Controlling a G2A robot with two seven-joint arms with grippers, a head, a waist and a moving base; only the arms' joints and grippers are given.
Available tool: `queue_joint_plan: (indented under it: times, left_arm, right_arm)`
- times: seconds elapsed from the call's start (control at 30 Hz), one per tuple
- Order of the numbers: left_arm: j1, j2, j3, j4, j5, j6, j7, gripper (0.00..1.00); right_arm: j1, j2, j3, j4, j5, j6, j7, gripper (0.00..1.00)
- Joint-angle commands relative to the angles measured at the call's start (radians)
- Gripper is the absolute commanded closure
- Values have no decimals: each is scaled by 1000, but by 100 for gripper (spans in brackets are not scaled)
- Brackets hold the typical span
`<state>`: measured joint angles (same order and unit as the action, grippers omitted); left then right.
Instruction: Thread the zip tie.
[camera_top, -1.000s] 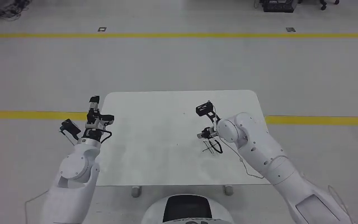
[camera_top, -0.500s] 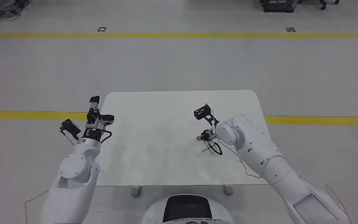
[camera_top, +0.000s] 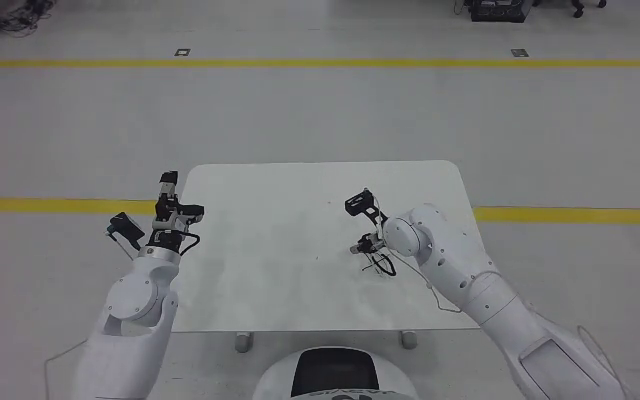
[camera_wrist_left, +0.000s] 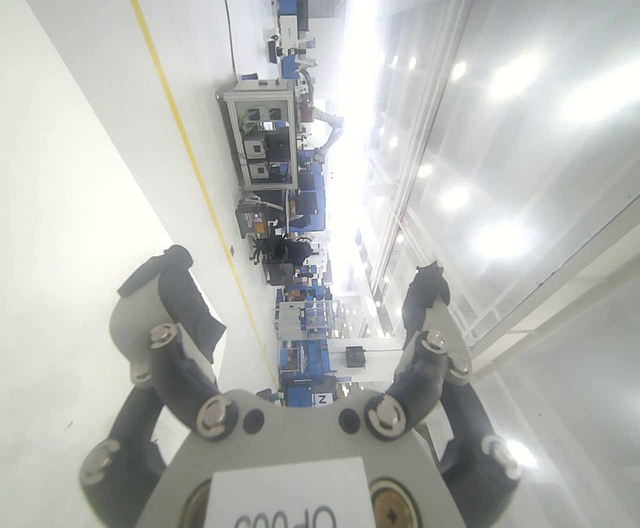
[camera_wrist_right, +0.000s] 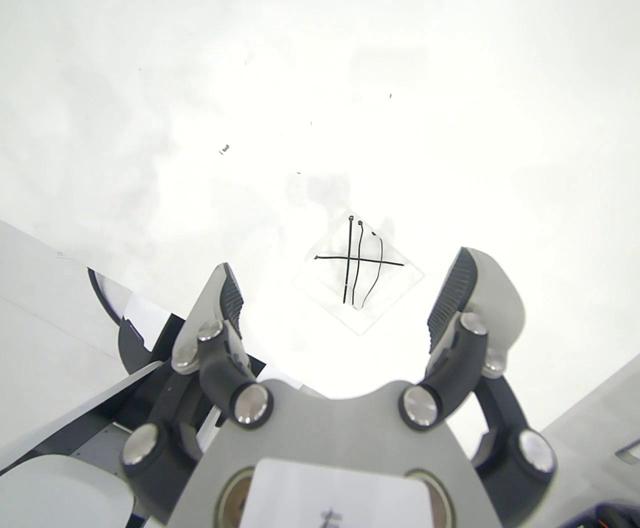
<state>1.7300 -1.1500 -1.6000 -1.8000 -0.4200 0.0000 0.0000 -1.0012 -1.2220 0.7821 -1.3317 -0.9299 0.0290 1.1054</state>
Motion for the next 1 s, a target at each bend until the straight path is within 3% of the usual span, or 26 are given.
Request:
queue_joint_plan:
  times: [0.0,0.17,0.4,0.73,0.97]
  left_arm:
    - [0,0,0,0,0,0,0,0]
    - [0,0,0,0,0,0,0,0]
    - [0,0,0,0,0,0,0,0]
    - [0,0,0,0,0,0,0,0]
    - [0,0,0,0,0,0,0,0]
  right_arm:
    - [-9,0,-4,-8,-12,13,13,0]
    - [-5,-4,-12,-25,-36,52,84,0]
    - [-1,-5,-13,-49,-50,58,170,0]
    - [-6,-6,-15,-40,-57,57,156,0]
    - [9,-26,-47,36,-54,50,109,0]
